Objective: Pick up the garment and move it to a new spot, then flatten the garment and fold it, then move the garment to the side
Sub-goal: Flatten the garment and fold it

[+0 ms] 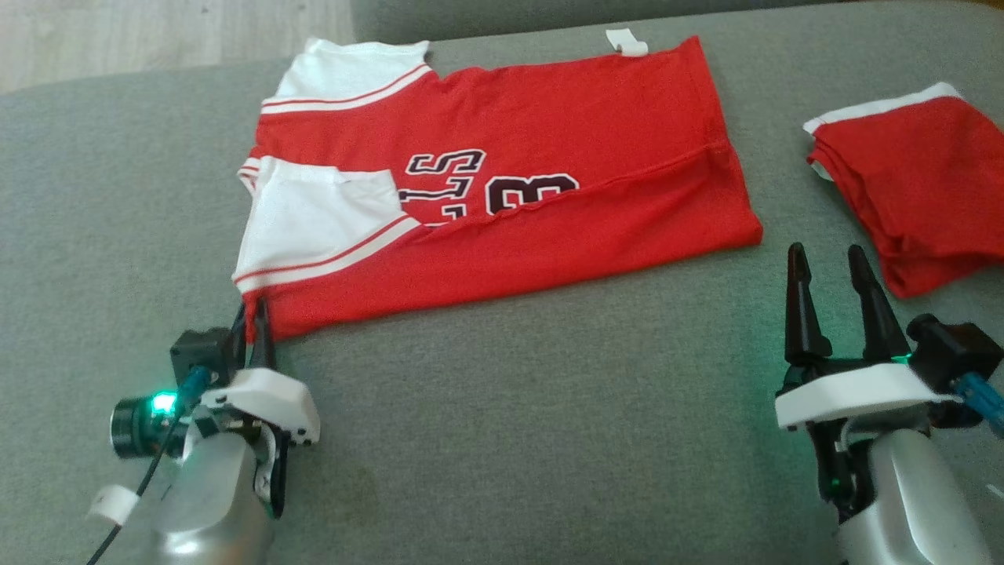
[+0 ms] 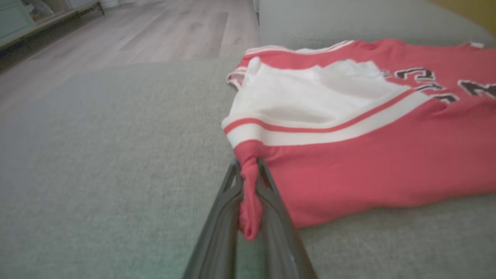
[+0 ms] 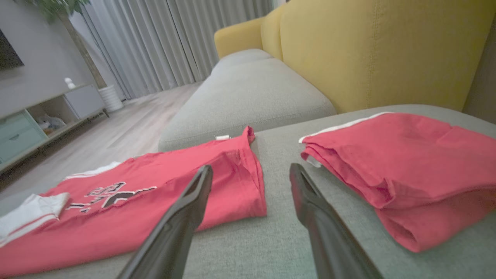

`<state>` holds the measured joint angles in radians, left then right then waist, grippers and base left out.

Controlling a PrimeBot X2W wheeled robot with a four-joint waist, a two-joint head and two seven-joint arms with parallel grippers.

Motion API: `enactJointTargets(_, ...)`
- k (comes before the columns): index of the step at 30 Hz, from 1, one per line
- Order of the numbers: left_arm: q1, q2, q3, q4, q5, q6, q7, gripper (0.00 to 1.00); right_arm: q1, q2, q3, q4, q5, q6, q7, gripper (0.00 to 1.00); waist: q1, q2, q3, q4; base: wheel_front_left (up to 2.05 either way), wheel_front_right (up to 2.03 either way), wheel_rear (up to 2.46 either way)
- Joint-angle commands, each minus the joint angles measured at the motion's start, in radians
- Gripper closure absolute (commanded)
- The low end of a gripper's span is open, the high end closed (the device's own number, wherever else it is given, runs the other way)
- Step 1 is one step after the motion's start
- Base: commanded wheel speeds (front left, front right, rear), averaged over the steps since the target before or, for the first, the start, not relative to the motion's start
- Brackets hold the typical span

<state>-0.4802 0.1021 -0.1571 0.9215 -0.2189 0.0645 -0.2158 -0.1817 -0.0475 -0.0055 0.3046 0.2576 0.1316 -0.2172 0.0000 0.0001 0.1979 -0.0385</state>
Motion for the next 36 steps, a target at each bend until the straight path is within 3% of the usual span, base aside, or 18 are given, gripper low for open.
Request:
enactJointTargets(1, -0.014, 0.027, 0.027, -0.036, 0.004, 0.006, -0.020, 1.00, -0.045, -0.003, 0.012, -0.020, -0.016, -0.001, 0.009, 0.00, 0.0000, -0.0001, -0.010, 0.011, 0.00, 0.00, 0.00)
enactJointTargets(9, -0.024, 0.043, -0.014, -0.296, 0.059, -0.040, -0.045, 1.00, -0.184, -0.003, -0.075, 0.141, -0.114, -0.001, 0.156, 0.00, 0.0000, -0.0001, -0.015, 0.063, 0.00, 0.00, 0.00)
enactJointTargets(16, -0.039, 0.046, -0.067, -0.362, 0.097, -0.063, -0.046, 1.00, -0.325, -0.003, -0.119, 0.358, -0.193, -0.001, 0.253, 0.00, 0.0000, -0.0001, 0.013, 0.095, 0.00, 0.00, 0.00)
enactJointTargets(24, -0.037, 0.022, -0.099, -0.398, 0.101, -0.066, -0.046, 1.00, -0.432, -0.003, -0.241, 0.562, -0.345, -0.001, 0.279, 0.00, 0.0000, -0.0001, 0.034, 0.133, 0.00, 0.00, 0.00)
enactJointTargets(25, -0.036, 0.021, -0.102, -0.399, 0.101, -0.066, -0.046, 1.00, -0.440, -0.003, -0.247, 0.584, -0.356, -0.001, 0.280, 0.24, 0.0000, -0.0001, 0.034, 0.135, 0.00, 0.00, 0.00)
enactJointTargets(26, -0.035, 0.020, -0.104, -0.399, 0.101, -0.066, -0.046, 1.00, -0.448, -0.003, -0.253, 0.603, -0.368, -0.001, 0.280, 0.82, 0.0000, -0.0001, 0.033, 0.137, 0.00, 0.00, 0.00)
enactJointTargets(27, -0.033, 0.020, -0.106, -0.397, 0.101, -0.066, -0.046, 1.00, -0.455, -0.003, -0.257, 0.621, -0.381, -0.001, 0.277, 1.00, 0.0000, -0.0001, 0.031, 0.139, 0.00, 0.00, 0.00)
enactJointTargets(36, 0.008, 0.036, -0.109, -0.334, 0.092, -0.057, -0.040, 1.00, -0.453, -0.003, -0.289, 0.685, -0.469, -0.001, 0.206, 1.00, 0.0000, -0.0001, -0.031, 0.119, 0.00, 0.00, 0.00)
